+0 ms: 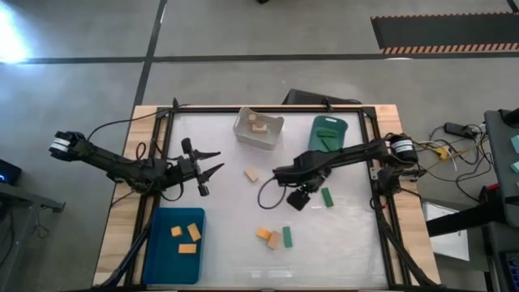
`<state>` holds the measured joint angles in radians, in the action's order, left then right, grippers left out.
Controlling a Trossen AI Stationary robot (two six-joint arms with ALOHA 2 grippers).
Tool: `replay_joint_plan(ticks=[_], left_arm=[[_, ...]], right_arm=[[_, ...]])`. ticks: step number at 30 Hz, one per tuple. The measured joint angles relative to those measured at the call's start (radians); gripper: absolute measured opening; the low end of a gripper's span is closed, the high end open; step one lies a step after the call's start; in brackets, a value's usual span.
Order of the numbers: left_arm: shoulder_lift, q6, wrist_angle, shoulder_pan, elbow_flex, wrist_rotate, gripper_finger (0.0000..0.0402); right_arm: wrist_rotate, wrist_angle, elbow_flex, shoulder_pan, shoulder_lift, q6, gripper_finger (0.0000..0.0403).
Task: Sort & place blocks by color
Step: Put the green block into the green bin
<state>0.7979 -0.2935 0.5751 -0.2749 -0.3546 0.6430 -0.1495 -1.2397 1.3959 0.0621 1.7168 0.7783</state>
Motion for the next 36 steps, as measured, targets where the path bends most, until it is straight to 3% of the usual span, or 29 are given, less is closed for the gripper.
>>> replay_joint_plan(ticks=[7, 14, 25, 30, 36], left_arm=[[0.000, -0.003, 0.000, 0.000, 0.000, 0.000, 0.0148], [0.000, -0.009, 0.000, 0.000, 0.000, 0.000, 0.0148], [0.000, -0.009, 0.000, 0.000, 0.001, 0.000, 0.0148], [0.000, -0.009, 0.000, 0.000, 0.001, 0.000, 0.0148], [0.000, -0.009, 0.000, 0.000, 0.001, 0.001, 0.0148]], right_arm=[[-0.012, 0.036, -0.209, 0.017, -0.132, 0.185, 0.0224], [-0.018, 0.202, -0.414, 0.017, -0.254, 0.310, 0.0224], [-0.034, 0.403, -0.588, 0.016, -0.276, 0.377, 0.0221], [-0.034, 0.438, -0.625, 0.016, -0.273, 0.405, 0.0194], [-0.034, 0.440, -0.625, 0.016, -0.262, 0.414, 0.0128]])
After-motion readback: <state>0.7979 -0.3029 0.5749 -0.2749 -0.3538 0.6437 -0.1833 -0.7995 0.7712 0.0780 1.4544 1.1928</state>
